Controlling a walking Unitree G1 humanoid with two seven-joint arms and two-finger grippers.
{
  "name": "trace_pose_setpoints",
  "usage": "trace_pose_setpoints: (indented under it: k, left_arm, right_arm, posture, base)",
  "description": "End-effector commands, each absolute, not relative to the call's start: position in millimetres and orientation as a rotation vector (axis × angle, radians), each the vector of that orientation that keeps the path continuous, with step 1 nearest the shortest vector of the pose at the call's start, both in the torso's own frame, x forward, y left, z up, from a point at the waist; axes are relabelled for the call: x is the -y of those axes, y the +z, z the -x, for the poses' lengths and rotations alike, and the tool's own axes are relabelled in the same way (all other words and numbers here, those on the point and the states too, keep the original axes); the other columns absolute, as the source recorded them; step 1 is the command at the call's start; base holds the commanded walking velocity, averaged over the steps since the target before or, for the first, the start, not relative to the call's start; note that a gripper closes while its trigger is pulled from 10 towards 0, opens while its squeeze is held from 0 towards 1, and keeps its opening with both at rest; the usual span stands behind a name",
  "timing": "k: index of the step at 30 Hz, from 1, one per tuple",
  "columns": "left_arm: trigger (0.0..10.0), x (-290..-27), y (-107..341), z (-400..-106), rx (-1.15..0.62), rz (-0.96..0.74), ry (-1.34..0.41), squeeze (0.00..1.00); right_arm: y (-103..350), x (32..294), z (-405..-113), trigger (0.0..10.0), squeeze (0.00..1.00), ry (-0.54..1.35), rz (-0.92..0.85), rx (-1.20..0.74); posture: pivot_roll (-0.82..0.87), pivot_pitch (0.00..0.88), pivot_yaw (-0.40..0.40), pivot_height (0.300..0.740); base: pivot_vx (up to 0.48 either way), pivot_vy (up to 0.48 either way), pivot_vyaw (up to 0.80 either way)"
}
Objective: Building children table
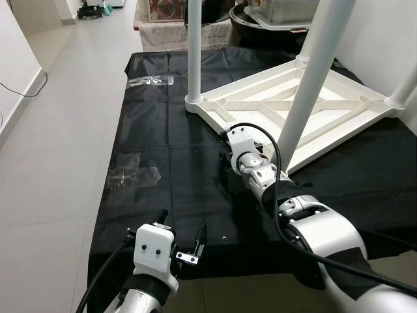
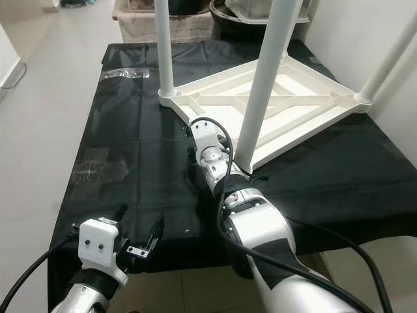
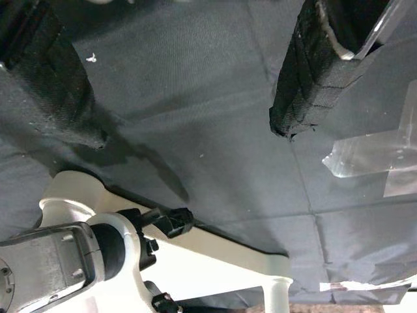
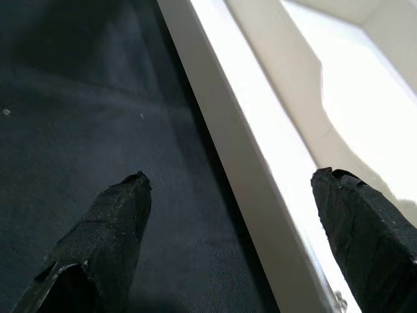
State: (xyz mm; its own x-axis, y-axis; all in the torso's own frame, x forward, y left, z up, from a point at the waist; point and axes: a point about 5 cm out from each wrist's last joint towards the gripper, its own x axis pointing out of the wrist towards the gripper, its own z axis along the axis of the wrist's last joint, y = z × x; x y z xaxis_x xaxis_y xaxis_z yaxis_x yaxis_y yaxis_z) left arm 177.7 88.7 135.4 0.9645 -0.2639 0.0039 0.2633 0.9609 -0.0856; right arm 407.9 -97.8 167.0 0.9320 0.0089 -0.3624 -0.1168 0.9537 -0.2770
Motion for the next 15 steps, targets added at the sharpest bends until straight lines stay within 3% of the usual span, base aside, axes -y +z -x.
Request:
trace_pose_setpoints:
  k: [1, 11, 12, 13, 14, 15]
  left_arm:
    - [10.0, -73.5, 139.2, -168.9, -0.016, 0.133, -0.315, 0.0]
    - [10.0, -72.9, 139.5, -170.7, -0.014, 0.137, -0.304, 0.0]
    - [10.0, -73.6, 139.3, -171.1, -0.015, 0.135, -0.304, 0.0]
    - [10.0, -73.6, 139.3, -171.1, -0.015, 0.135, -0.304, 0.0]
    - [10.0, -74.5, 139.4, -171.5, -0.015, 0.133, -0.303, 0.0]
    - [10.0, -75.2, 139.5, -171.8, -0.014, 0.13, -0.302, 0.0]
  right_arm:
    - [167.9, 99.4, -408.1, 10.0, 0.0, 0.049, 0.267, -0.406]
    - [169.9, 98.2, -408.3, 10.0, 0.0, 0.078, 0.217, -0.445]
    - [170.5, 96.5, -408.2, 1.0, 0.0, 0.088, 0.201, -0.453]
    - [170.5, 96.5, -408.2, 1.0, 0.0, 0.088, 0.201, -0.453]
    - [171.8, 95.1, -408.4, 0.0, 0.0, 0.101, 0.19, -0.457]
    - [173.7, 95.2, -409.0, 0.0, 0.0, 0.101, 0.189, -0.454]
  posture:
    - [0.08, 0.177, -0.031, 0.74]
    - [0.02, 0.185, -0.041, 0.74]
    - [0.03, 0.178, -0.036, 0.74]
    - [0.03, 0.178, -0.036, 0.74]
    - [0.03, 0.178, -0.034, 0.74]
    - [0.03, 0.179, -0.034, 0.74]
  base:
    - [0.0, 0.0, 0.0]
    - [0.0, 0.0, 0.0]
    - [0.0, 0.0, 0.0]
    - [0.0, 0.0, 0.0]
    - [0.0, 0.0, 0.0]
    - [0.0, 0.0, 0.0]
